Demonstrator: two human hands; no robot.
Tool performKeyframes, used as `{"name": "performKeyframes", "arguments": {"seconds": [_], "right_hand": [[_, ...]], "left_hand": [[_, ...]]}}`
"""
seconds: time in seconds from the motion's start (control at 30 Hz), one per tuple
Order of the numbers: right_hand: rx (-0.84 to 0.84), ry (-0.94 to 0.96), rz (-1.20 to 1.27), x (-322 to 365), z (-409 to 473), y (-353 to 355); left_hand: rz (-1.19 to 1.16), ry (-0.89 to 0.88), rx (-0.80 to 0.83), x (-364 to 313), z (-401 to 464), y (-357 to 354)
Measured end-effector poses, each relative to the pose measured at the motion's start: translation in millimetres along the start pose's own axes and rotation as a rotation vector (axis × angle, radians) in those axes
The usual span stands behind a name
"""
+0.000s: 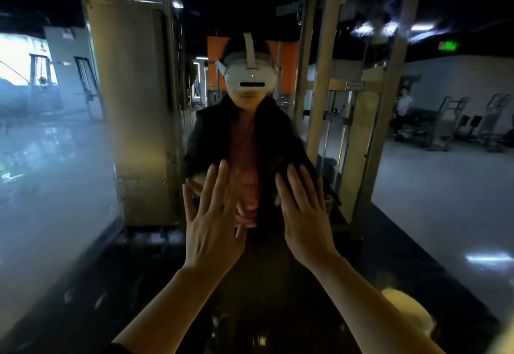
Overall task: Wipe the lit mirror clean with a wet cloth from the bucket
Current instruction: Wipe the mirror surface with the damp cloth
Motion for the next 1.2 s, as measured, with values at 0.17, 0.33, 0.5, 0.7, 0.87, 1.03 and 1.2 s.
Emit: {"name": "performKeyframes", "arguments": {"seconds": [0.17, 0.33, 0.5, 0.7, 0.87, 1.03, 1.2], "right_hand": [[-0.236, -0.478, 0.064, -44, 26, 31], [-0.179, -0.228, 0.046, -9, 82, 35], [-0.079, 0.021, 0.029, 2, 46, 10], [-0.406, -0.511, 0.071, -53, 97, 50], [-0.233, -0.105, 0.02, -4, 127, 35], [-0.275, -0.204, -0.061, -58, 86, 51], [-0.432, -0.569, 0.02, -100, 123, 79]], "left_hand": [[-0.019, -0.061, -0.087, -1, 24, 31], [0.0, -0.144, -0.149, -9, 70, 51], [0.048, -0.18, -0.164, 8, 98, 63], [0.113, -0.161, -0.091, 27, 109, 63], [0.165, -0.16, -0.081, 28, 107, 61], [0.084, -0.141, -0.112, 23, 106, 70], [0.041, -0.233, -0.212, 2, 121, 85]]}}
Point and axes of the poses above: each hand's wrist, its own z-axis towards the middle knuckle, its own y-axis out of the back of the hand, x = y × z, the point moved 1 cm from there along z, towards the middle knuckle, and after that the axes turned 7 degrees about y, right-handed, at the moved point
